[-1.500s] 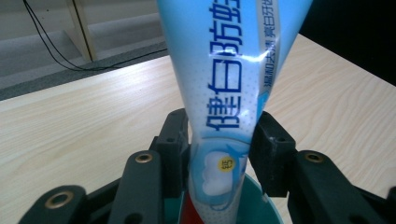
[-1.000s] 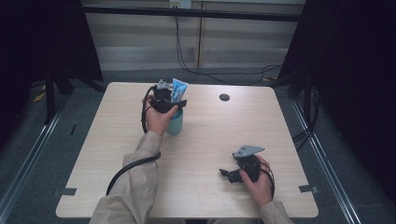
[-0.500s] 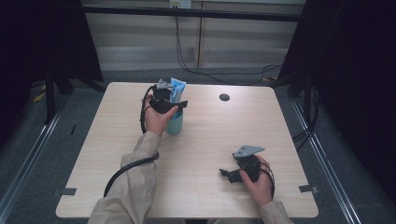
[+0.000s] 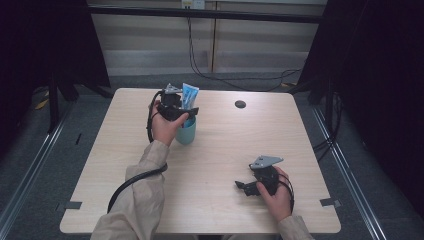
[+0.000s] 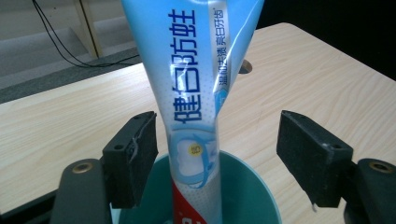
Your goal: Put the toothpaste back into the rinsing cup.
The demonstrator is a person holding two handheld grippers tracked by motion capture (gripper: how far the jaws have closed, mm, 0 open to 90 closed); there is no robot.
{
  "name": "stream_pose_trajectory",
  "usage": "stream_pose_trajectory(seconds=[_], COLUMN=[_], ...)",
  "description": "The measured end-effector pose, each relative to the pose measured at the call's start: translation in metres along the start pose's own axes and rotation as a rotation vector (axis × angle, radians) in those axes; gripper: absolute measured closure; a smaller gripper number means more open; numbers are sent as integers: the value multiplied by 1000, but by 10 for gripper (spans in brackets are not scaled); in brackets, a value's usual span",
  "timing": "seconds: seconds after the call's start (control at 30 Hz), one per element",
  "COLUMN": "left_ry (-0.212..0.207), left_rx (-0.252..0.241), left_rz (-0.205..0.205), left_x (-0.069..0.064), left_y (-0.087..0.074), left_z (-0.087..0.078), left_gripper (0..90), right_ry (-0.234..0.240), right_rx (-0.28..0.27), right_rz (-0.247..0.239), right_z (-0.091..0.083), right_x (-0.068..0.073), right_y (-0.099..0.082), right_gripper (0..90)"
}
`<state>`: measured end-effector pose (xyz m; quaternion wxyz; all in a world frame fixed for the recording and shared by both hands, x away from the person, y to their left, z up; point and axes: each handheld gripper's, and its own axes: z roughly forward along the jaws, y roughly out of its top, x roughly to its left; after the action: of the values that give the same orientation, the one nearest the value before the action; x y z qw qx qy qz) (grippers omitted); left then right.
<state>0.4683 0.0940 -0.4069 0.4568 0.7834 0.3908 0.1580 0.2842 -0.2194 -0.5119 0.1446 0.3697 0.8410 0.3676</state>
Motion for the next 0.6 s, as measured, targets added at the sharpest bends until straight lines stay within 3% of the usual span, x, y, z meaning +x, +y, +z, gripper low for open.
stream_pose_trajectory(seconds=[0.1, 0.6], left_ry=[-2, 9], left_rx=[-5, -1], left_rz=[-14, -10], left_x=[1, 6], left_y=[-1, -3], left_z=[-2, -17], left_gripper=[289, 258], right_ry=[0, 1], right_rx=[0, 0], right_rz=[0, -1], right_z=[0, 0], right_x=[0, 0], right_y=[0, 0], right_gripper=[140, 140])
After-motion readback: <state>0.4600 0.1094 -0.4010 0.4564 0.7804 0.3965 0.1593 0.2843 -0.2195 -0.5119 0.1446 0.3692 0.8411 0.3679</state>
